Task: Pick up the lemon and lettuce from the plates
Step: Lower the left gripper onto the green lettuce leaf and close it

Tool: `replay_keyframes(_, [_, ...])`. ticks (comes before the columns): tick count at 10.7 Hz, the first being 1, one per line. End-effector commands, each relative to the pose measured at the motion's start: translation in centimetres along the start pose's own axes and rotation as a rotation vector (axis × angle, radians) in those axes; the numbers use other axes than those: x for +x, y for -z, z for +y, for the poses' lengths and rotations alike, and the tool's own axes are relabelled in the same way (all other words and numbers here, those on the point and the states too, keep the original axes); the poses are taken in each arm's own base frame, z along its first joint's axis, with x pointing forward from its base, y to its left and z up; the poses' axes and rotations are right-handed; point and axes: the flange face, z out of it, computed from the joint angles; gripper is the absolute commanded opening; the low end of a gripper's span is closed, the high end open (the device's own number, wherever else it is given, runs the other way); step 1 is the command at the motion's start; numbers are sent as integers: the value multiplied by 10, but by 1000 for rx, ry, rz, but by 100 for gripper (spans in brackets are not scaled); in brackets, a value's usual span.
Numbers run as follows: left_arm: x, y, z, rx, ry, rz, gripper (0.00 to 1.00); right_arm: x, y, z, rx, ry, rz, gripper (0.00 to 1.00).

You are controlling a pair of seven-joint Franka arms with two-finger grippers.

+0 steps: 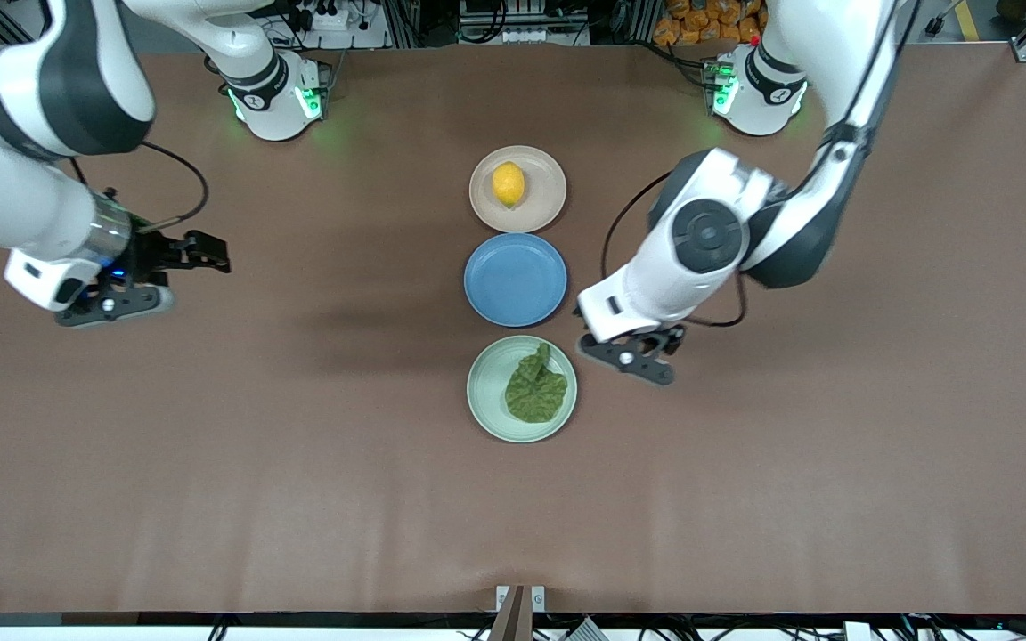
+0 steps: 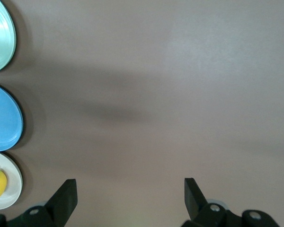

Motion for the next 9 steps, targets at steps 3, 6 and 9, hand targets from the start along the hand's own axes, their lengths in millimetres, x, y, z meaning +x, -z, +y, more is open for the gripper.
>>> replay_keyframes(3, [25,-94,31,-21,-46,125,100,-13,-53,-21,24,-3,-13,100])
replay_keyframes(6, [21,-138,59,-39,-63,151,100,-18,-79,-62,14,-47,-59,100])
replay_keyframes(9, [16,-176,80,-55,-42,181,100,-23,-114,-102,-11,-42,-109,100])
